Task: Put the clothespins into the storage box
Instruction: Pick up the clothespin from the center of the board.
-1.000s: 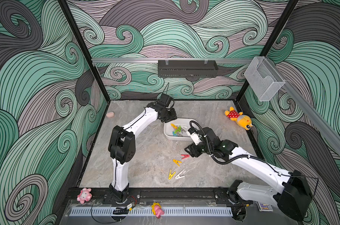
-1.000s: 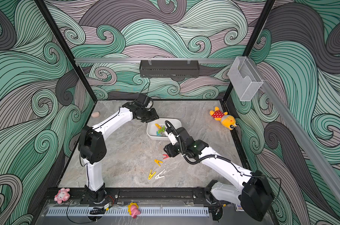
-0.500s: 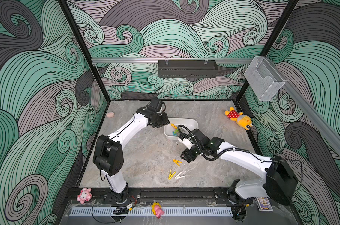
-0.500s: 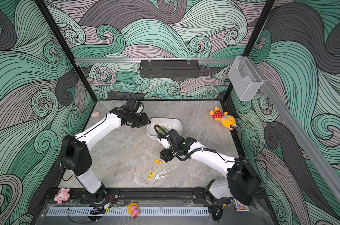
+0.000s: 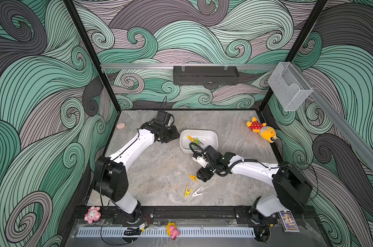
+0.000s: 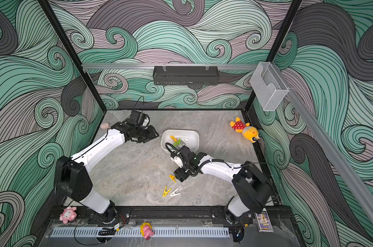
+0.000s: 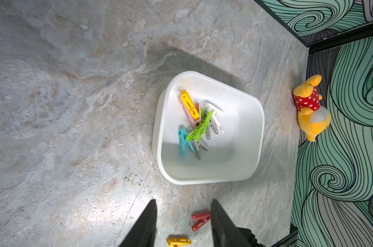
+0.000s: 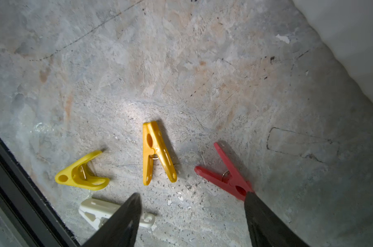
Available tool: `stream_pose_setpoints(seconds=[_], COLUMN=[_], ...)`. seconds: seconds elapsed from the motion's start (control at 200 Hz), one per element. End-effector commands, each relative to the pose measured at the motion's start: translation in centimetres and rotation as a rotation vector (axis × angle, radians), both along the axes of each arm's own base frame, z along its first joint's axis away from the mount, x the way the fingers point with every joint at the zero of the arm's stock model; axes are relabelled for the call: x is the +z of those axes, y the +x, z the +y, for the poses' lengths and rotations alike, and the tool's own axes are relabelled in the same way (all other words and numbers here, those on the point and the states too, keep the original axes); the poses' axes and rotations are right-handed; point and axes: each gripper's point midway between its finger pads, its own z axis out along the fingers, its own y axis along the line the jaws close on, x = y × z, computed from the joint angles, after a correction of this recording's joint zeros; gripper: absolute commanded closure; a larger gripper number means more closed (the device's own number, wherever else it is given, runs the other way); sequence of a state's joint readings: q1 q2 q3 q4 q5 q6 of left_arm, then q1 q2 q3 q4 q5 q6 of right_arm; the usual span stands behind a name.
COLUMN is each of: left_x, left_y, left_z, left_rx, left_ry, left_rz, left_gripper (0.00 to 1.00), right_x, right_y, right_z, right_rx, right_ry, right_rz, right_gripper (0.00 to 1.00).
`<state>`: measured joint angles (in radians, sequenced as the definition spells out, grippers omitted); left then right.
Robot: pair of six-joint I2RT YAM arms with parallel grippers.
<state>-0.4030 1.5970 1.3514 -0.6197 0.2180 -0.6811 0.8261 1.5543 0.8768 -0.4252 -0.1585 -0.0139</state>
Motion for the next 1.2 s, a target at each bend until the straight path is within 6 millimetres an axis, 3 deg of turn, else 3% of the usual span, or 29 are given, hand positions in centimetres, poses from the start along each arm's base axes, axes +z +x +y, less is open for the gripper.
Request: stream_pose_setpoints(seconds=[0.0, 0.44, 0.785, 1.015, 1.195], left_x=[0.8, 0.4, 0.1, 0.5, 0.7], left_y=[0.2, 0.1, -0.4, -0.5, -0.4], left_z=[0.3, 0.6, 0.8, 1.3, 1.5], left_rx=[0.007, 0.011, 0.009, 0.017, 0.020], left_ry=[-0.014, -0.022, -0.024, -0.019, -0.022], left_rz=[-0.017, -0.001, 0.010, 0.001, -0.002], left_gripper=[0.55, 0.55, 0.56, 0.56, 0.56], right_x=[0.1, -0.6, -2.0, -1.1, -1.4], right_y=[1.2, 1.8, 0.9, 0.5, -0.9], right_z=[0.8, 0.3, 0.6, 0.4, -0.1], right_rx=[0.044, 0.025, 0.022, -0.017, -0.045], right_ry=[-0.009, 0.059, 0.087, 0.095, 0.085], right_rz=[-0.039, 0.074, 0.175, 0.195, 0.239], right_gripper=[0.23, 0.25, 0.27, 0.29, 0.31])
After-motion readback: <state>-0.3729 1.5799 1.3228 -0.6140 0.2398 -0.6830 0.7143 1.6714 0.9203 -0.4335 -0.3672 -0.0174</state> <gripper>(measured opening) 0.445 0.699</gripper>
